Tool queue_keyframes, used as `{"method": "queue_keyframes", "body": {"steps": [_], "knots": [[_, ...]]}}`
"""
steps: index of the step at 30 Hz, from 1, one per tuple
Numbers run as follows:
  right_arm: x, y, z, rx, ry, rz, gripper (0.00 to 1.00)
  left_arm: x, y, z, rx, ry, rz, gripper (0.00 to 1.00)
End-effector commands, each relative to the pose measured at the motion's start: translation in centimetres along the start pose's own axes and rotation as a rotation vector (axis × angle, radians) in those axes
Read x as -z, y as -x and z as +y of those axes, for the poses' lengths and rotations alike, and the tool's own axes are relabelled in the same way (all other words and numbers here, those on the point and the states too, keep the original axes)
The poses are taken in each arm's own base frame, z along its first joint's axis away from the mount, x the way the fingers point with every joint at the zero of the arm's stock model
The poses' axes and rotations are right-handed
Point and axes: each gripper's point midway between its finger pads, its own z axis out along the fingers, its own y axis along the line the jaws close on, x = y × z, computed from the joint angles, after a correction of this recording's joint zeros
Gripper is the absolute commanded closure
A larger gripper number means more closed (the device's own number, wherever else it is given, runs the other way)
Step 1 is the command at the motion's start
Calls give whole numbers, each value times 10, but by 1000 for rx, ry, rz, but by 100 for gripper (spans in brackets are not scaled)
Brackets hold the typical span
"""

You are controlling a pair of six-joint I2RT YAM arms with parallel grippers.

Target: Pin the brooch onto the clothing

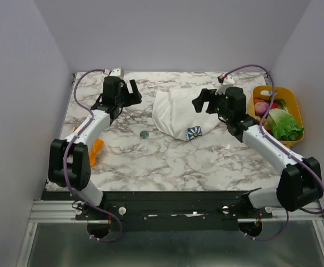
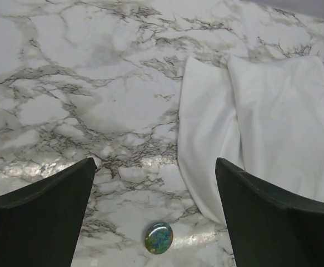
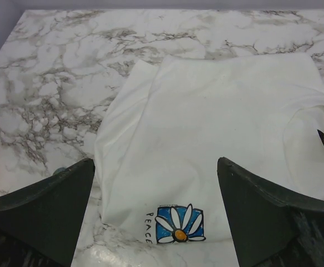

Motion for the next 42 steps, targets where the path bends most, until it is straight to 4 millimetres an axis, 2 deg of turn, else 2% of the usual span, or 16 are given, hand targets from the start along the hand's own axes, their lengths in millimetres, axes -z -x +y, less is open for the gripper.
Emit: {"method": "queue_keyframes", "body": {"steps": [1,2,4,5,7,8,10,15,16,17,19,23,28,37,40,42], "knots": [[11,-10,-12,-12,-61,29,0,-30,-6,-31,-32,-111,107,1],[12,-12,-12,-13,-65,35,0,-45,-26,-29,-47,-110,183,1],[12,-19,-12,-16,-61,59,0,-58,-19,-55,-77,-180,197,1],[13,-22,-13,-20,-60,70,0,-74,-41,-47,-76,-143,270,1],[14,-27,-12,-25,-59,90,0,-90,-31,-57,-84,-146,273,1],[15,-31,-12,-28,-59,101,0,-105,-58,-48,-78,-120,358,1],[16,-33,-11,-35,-53,104,0,-120,-51,-53,-86,-122,358,3],[23,-55,-8,-40,-21,176,0,-162,-90,-48,-124,-76,451,8],[25,-59,-8,-41,-20,192,0,-170,-77,-55,-143,-83,418,8],[26,-61,-8,-41,-19,197,0,-179,-96,-47,-148,-54,463,8],[29,-67,-7,-39,-12,214,0,-190,-85,-50,-160,-38,431,9],[33,-74,-10,-32,-17,225,0,-213,-103,-47,-145,-37,444,18],[33,-72,-13,-20,-33,223,0,-215,-116,-52,-163,-36,467,34],[27,-78,-13,-20,-32,254,0,-212,-118,-71,-172,-117,489,100],[28,-78,-15,-21,-41,259,0,-196,-80,-91,-172,-170,413,100],[29,-76,-16,-20,-50,250,0,-174,-32,-118,-168,-238,301,100]]}}
